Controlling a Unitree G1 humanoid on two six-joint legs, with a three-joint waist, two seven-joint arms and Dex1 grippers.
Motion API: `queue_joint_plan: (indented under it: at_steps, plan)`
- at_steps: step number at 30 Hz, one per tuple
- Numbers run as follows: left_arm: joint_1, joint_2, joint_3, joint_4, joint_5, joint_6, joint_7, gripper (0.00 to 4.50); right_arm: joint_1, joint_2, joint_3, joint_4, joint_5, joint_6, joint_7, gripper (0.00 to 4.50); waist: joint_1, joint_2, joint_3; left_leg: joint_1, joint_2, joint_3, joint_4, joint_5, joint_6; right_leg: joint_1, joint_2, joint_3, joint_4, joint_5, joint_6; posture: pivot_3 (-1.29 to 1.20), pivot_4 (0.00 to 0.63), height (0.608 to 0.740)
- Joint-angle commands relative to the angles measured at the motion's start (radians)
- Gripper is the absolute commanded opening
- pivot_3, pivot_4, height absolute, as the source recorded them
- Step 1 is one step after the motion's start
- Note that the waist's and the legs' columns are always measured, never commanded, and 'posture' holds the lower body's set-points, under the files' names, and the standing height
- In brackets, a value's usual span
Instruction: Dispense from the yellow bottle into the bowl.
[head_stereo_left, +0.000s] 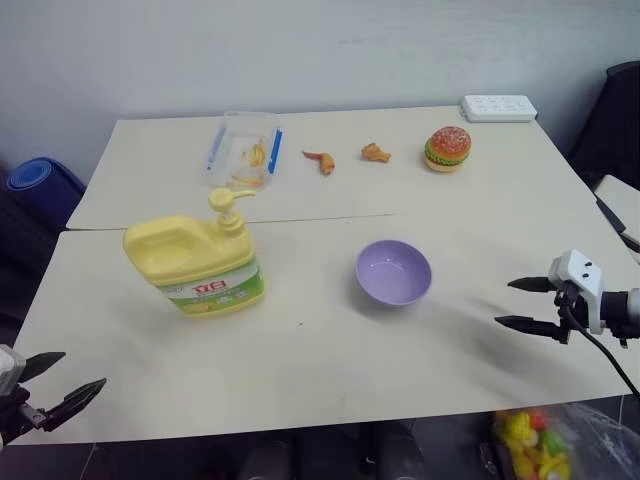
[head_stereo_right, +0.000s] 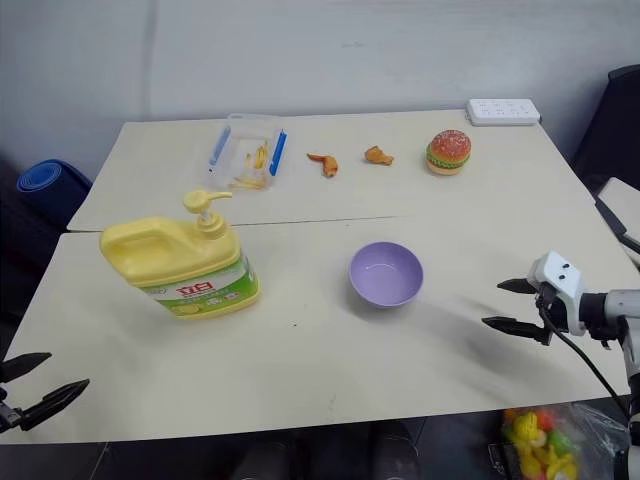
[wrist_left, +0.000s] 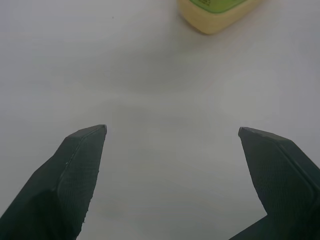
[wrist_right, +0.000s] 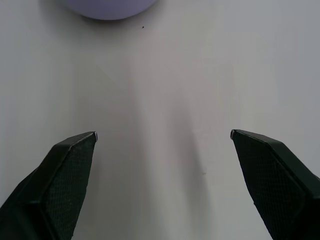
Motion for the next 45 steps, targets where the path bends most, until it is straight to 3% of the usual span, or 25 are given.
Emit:
queue_joint_plan:
  at_steps: [1, 17, 23, 26, 29, 35, 40, 45]
  plan:
    - [0.0, -0.016, 0.013, 0.001, 0.01, -0.016, 0.008, 4.5, -0.003, -0.021, -0.031, -0.033, 0.019, -0.001, -0.008, 4.47, 0.0, 0.0, 0.0, 0.0, 0.0, 0.0, 0.0, 0.0, 0.0, 0.0, 0.0, 0.0, 0.0, 0.0, 0.0, 0.0, 0.15, 0.74]
    - [-0.043, -0.012, 0.035, 0.008, -0.059, 0.052, -0.027, 4.5, 0.049, -0.016, -0.065, -0.205, 0.084, 0.13, -0.079, 4.47, 0.001, 0.0, 0.0, 0.0, 0.0, 0.0, 0.001, 0.0, 0.0, 0.0, 0.0, 0.0, 0.002, 0.0, 0.0, 0.0, 0.15, 0.74]
    - [-0.036, 0.077, 0.177, -0.174, -0.304, 0.26, -0.133, 4.5, 0.096, -0.026, -0.113, -0.477, 0.175, 0.293, -0.112, 4.47, 0.003, 0.0, 0.0, 0.0, 0.001, -0.001, 0.001, 0.0, 0.0, 0.0, 0.0, 0.0, 0.002, 0.0, 0.0, 0.0, 0.15, 0.74]
    - [-0.096, 0.117, 0.184, -0.289, -0.427, 0.347, -0.096, 4.5, 0.119, -0.004, -0.108, -0.662, 0.23, 0.384, -0.154, 4.47, 0.005, 0.002, 0.0, 0.0, 0.001, -0.001, 0.001, 0.0, -0.001, 0.0, 0.0, 0.0, 0.003, 0.0, 0.0, 0.0, 0.15, 0.74]
    - [-0.15, 0.211, 0.141, -0.474, -0.565, 0.412, -0.106, 4.5, 0.11, 0.054, -0.051, -0.848, 0.252, 0.449, -0.245, 4.47, 0.005, 0.0, -0.001, -0.001, 0.001, -0.002, 0.001, -0.001, -0.001, 0.0, 0.001, 0.0, 0.005, 0.0, 0.0, 0.0, 0.15, 0.74]
    - [-0.28, 0.395, 0.103, -0.563, -0.698, 0.471, -0.16, 4.5, 0.115, 0.094, 0.049, -1.022, 0.234, 0.542, -0.349, 4.47, 0.003, 0.002, 0.0, -0.001, 0.001, -0.002, 0.001, 0.0, -0.003, 0.0, 0.002, 0.001, 0.005, 0.0, -0.001, 0.0, 0.15, 0.74]
    - [-0.42, 0.49, 0.007, -0.511, -0.688, 0.453, -0.211, 4.5, 0.128, 0.113, 0.198, -1.041, 0.109, 0.486, -0.405, 4.47, 0.003, 0.002, 0.0, 0.0, -0.003, -0.001, 0.001, 0.0, -0.003, 0.0, 0.006, 0.002, 0.005, -0.001, -0.001, 0.0, 0.15, 0.74]
    - [-0.522, 0.519, -0.116, -0.469, -0.614, 0.412, -0.257, 4.5, 0.102, 0.171, 0.311, -0.985, -0.005, 0.437, -0.463, 4.47, 0.0, 0.002, 0.0, 0.0, -0.002, 0.0, 0.001, 0.0, -0.003, -0.001, 0.008, 0.003, 0.005, -0.001, -0.002, 0.0, 0.15, 0.74]
